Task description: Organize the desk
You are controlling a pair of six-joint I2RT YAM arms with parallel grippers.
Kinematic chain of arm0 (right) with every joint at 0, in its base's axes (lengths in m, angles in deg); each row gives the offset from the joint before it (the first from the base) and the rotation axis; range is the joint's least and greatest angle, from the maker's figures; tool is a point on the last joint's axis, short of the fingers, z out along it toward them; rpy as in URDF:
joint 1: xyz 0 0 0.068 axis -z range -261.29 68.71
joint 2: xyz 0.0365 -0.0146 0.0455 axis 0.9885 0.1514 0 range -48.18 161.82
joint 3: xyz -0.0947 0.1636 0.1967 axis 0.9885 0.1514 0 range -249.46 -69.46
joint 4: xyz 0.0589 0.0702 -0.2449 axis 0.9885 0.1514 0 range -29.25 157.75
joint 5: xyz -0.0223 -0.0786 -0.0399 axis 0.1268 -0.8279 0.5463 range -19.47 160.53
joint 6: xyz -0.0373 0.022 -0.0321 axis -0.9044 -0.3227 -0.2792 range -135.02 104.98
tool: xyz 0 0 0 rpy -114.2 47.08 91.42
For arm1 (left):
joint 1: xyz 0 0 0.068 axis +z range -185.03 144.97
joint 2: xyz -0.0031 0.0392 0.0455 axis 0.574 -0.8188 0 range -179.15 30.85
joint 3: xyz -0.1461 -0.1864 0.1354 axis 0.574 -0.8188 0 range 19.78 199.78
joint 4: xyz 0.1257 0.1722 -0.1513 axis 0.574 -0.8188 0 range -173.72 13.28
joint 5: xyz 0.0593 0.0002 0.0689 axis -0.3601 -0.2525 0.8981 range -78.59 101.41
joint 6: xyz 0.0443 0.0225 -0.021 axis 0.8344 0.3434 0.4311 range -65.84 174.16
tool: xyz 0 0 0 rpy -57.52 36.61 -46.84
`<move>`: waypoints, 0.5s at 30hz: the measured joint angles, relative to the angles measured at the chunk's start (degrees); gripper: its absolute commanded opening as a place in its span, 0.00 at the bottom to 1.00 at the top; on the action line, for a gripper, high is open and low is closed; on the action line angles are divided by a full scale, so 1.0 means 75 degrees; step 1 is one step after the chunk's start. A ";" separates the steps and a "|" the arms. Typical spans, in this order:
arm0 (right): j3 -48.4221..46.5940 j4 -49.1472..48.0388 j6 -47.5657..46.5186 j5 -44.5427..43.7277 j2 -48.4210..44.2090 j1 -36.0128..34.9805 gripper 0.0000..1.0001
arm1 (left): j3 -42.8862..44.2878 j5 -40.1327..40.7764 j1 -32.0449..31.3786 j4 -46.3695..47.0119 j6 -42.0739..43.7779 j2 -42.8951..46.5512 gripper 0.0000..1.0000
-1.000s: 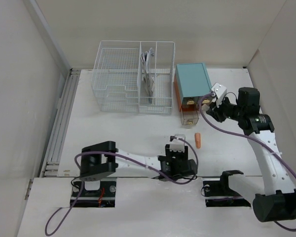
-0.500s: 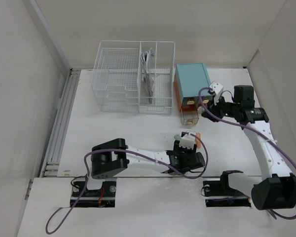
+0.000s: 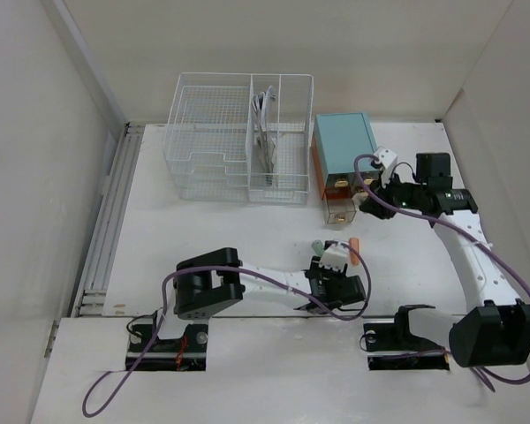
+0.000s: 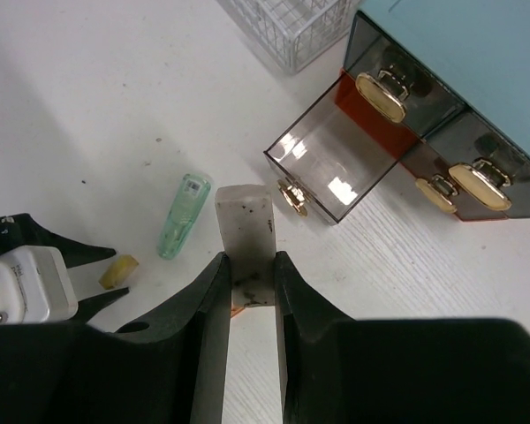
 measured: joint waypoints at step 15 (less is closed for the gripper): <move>-0.0545 0.0289 -0.0239 -0.0119 0.1480 0.0000 0.00 | 0.0009 -0.0108 0.0198 0.0178 -0.0035 -0.0087 0.05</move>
